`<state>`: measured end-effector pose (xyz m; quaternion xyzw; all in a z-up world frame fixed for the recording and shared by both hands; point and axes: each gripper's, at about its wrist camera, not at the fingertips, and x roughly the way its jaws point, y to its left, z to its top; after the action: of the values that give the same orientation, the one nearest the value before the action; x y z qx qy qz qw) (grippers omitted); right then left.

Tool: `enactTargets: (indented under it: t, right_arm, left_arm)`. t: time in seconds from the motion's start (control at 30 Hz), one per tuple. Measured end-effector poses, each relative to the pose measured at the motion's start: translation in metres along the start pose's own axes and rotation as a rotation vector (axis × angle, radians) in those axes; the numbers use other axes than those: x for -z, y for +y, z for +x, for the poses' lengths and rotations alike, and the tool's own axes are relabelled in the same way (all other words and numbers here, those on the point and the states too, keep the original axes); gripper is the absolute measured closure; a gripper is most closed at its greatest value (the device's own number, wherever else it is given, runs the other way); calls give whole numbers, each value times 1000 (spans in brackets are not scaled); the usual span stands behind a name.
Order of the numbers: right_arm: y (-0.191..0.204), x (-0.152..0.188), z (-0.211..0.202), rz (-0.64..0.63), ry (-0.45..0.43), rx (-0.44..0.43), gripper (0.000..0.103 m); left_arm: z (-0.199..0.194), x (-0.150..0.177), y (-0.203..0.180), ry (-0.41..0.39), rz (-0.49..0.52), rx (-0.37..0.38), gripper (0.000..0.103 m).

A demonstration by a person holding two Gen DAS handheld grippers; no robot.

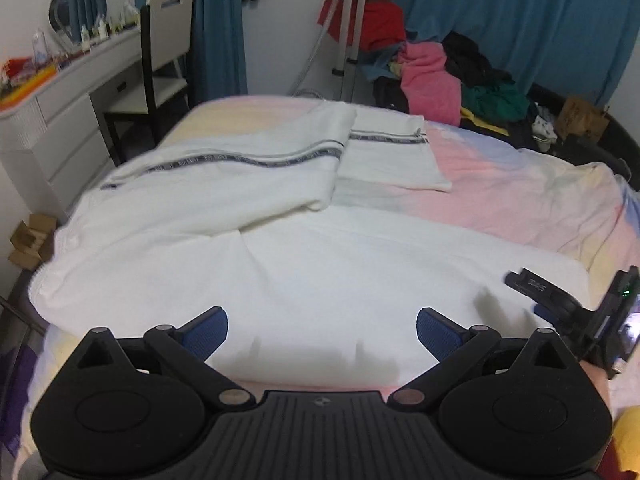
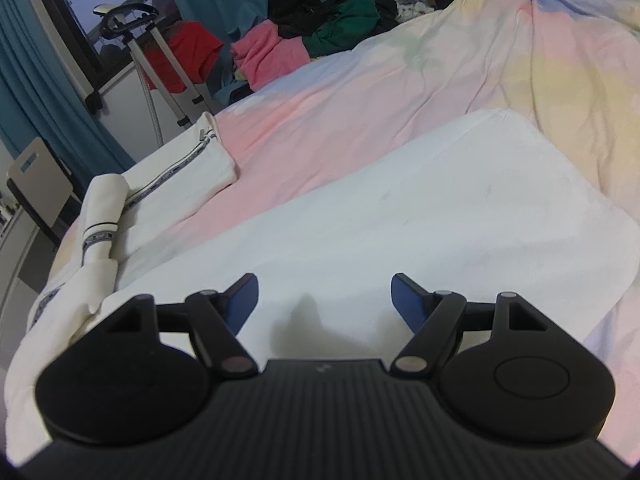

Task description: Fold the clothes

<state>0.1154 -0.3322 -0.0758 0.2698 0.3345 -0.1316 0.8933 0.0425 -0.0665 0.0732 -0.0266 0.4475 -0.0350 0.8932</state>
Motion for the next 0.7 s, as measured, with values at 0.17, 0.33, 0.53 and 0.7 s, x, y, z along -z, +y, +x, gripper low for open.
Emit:
enactTargets:
  t: [0.17, 0.33, 0.53, 0.7]
  right_arm:
    - [14, 5, -5, -43, -7, -119, 28]
    - [31, 11, -10, -83, -25, -247, 28]
    - [55, 16, 10, -82, -12, -359, 28]
    - [74, 0, 74, 27, -29, -357, 27]
  left_arm:
    - [18, 9, 10, -84, -54, 39, 0]
    - [72, 17, 31, -163, -44, 66, 1]
    - [110, 14, 52, -356, -43, 25, 0]
    - [148, 14, 76, -362, -29, 37, 0]
